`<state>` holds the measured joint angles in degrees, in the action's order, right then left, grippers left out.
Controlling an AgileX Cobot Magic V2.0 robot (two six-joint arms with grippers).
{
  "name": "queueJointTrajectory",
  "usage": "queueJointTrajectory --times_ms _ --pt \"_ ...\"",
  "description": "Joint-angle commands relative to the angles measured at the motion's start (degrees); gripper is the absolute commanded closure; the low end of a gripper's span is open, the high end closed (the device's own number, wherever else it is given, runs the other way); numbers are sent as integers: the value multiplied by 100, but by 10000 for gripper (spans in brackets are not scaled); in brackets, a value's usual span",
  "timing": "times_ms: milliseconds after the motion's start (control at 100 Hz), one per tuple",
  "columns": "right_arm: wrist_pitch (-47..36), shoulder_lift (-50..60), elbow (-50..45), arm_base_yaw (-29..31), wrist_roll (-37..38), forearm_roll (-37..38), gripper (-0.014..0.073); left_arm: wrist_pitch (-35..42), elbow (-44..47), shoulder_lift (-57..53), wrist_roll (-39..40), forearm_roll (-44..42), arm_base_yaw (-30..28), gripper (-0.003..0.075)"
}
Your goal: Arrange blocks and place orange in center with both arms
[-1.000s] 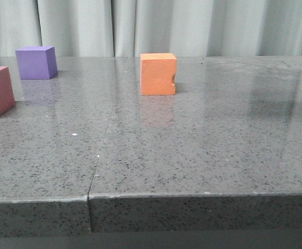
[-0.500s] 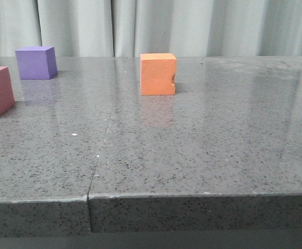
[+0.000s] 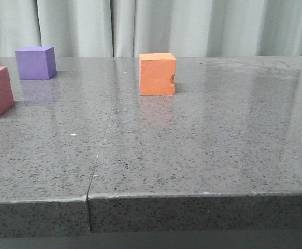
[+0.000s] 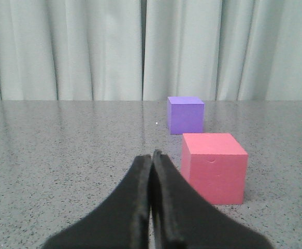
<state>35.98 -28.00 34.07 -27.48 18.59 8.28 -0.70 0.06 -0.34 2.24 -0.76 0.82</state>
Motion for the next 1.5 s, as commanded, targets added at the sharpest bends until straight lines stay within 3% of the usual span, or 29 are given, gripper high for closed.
queueJointTrajectory --times_ms 0,220,460,790,1340,1490 --pt "-481 382 -113 12 -66 87 663 488 227 -167 18 15 -21 741" --pt "-672 1214 -684 12 -66 2 663 501 202 -167 18 15 -21 741" --pt "-890 1355 -959 12 -66 -6 663 490 32 -143 18 15 -21 741" --pt "-884 1355 -959 12 -66 -6 663 -231 -1055 211 18 26 -21 741" --pt "-884 1355 -959 12 -66 -6 663 -2248 -3717 3458 18 -28 -21 741" --pt "-884 1355 -959 12 -66 -6 663 -2291 -4245 4273 5 -28 -21 717"
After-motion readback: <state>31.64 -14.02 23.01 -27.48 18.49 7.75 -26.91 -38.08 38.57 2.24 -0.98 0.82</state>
